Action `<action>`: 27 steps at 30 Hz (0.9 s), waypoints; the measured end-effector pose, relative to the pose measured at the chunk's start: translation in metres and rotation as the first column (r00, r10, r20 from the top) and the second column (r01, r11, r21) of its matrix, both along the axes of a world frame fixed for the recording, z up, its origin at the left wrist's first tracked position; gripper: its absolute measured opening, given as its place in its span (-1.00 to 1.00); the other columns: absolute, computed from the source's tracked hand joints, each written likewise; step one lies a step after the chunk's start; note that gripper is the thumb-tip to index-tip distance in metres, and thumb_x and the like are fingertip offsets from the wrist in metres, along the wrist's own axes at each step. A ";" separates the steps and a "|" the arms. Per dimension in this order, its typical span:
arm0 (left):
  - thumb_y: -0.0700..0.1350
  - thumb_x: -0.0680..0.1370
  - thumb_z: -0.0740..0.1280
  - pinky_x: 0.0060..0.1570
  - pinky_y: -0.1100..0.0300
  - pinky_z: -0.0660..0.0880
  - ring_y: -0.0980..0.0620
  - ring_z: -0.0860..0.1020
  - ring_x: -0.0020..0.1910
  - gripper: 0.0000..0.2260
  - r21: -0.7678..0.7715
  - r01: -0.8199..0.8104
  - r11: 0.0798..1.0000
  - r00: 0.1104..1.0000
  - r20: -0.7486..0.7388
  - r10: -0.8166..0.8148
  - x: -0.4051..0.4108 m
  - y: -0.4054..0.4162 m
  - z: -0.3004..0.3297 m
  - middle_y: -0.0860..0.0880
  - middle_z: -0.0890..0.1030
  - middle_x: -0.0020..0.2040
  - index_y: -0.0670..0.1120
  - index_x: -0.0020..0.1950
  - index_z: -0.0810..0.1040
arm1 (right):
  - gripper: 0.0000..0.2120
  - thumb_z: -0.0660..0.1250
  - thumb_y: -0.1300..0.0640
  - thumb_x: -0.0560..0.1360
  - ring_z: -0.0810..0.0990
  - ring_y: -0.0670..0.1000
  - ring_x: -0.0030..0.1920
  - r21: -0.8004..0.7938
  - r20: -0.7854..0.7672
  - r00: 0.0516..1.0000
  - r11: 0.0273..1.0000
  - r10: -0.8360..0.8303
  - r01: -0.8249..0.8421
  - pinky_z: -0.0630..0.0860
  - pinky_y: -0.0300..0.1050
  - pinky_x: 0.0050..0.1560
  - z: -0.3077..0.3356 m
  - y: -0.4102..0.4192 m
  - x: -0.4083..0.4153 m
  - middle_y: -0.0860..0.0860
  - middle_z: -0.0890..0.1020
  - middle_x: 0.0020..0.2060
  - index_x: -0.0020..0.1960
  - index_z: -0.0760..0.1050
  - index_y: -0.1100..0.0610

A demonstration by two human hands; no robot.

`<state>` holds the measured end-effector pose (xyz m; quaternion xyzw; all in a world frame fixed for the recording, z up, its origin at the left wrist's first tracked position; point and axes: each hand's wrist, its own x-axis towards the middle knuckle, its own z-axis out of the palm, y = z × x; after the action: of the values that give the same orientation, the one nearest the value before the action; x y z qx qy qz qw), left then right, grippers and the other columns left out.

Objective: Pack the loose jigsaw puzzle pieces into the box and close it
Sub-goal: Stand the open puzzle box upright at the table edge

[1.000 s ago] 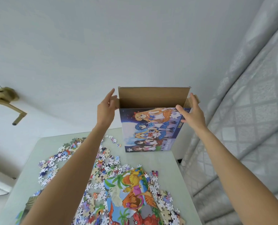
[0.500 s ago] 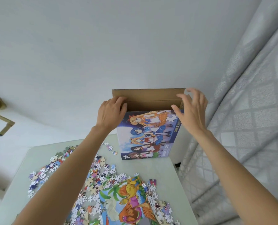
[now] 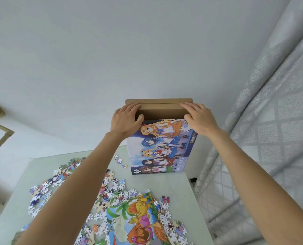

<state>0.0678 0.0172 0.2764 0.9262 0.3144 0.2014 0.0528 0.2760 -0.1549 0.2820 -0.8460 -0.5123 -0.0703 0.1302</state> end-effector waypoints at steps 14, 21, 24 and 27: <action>0.44 0.36 0.12 0.27 -0.04 0.30 -0.04 0.25 0.43 -0.25 0.129 0.150 0.980 0.987 0.035 -0.156 0.002 0.007 0.005 0.00 0.37 0.42 0.01 0.40 0.37 | -0.54 0.25 -0.18 0.48 0.19 0.09 0.41 0.088 0.086 0.980 0.979 0.179 -0.186 0.30 0.22 0.21 0.012 -0.032 0.011 -0.04 0.30 0.43 0.36 0.38 -0.13; 0.43 0.34 0.13 0.23 -0.02 0.34 -0.01 0.28 0.40 -0.26 0.158 0.249 0.956 0.967 0.009 -0.253 -0.004 -0.007 -0.003 0.02 0.36 0.42 0.04 0.40 0.37 | -0.54 0.33 -0.15 0.44 0.18 0.10 0.41 0.108 0.029 0.983 0.977 0.181 -0.183 0.34 0.27 0.22 -0.005 -0.057 0.005 -0.02 0.32 0.42 0.30 0.45 -0.03; 0.27 0.37 0.36 0.21 -0.04 0.34 -0.03 0.24 0.41 -0.34 0.190 0.299 0.935 0.954 -0.034 -0.298 -0.002 -0.011 0.001 0.01 0.33 0.44 0.07 0.41 0.35 | -0.68 0.35 -0.12 0.44 0.22 0.15 0.39 0.163 0.045 0.983 0.969 0.179 -0.184 0.36 0.31 0.17 -0.008 -0.065 0.005 0.01 0.37 0.39 0.05 0.57 0.08; 0.17 0.37 0.44 0.17 -0.04 0.36 -0.03 0.25 0.40 -0.36 0.229 0.307 0.924 0.950 -0.021 -0.310 -0.005 -0.008 0.004 0.00 0.33 0.44 0.06 0.40 0.37 | -0.74 0.37 -0.06 0.45 0.22 0.19 0.40 0.202 0.074 0.984 0.964 0.164 -0.176 0.35 0.30 0.18 -0.011 -0.064 -0.001 0.02 0.39 0.38 -0.03 0.55 0.13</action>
<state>0.0629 0.0090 0.2808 0.9624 0.1391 0.2325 -0.0209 0.2750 -0.2193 0.2706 -0.7784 -0.5763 -0.1357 0.2087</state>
